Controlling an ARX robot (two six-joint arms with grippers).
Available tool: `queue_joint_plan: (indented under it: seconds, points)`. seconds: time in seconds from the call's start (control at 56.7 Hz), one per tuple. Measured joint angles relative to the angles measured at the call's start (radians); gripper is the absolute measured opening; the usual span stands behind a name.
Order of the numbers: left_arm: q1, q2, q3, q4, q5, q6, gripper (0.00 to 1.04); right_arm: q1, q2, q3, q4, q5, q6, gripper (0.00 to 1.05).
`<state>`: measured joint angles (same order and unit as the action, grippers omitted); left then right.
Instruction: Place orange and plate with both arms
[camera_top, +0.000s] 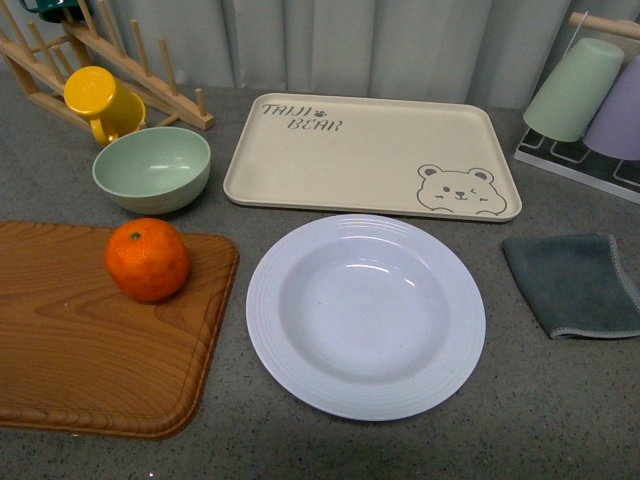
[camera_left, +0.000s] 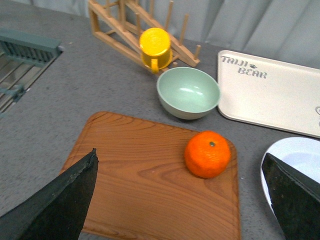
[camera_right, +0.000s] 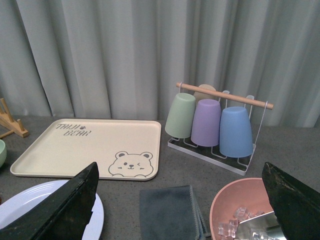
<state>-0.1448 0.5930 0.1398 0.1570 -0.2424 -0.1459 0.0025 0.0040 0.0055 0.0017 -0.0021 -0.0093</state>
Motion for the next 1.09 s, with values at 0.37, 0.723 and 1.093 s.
queue_joint_plan:
  seconds: [0.37,0.723,1.093]
  points:
    - [-0.111,0.674,0.293,0.142,0.135,-0.042,0.98,0.000,0.000,0.000,0.000,0.000,0.000,0.96]
    - [-0.120,1.002,0.407,0.233,0.158,-0.032,0.98,0.000,0.000,0.000,0.000,0.000,0.000,0.96]
    - [-0.109,1.155,0.490,0.270,0.174,-0.039,0.98,0.000,0.000,0.000,0.000,0.000,0.000,0.96]
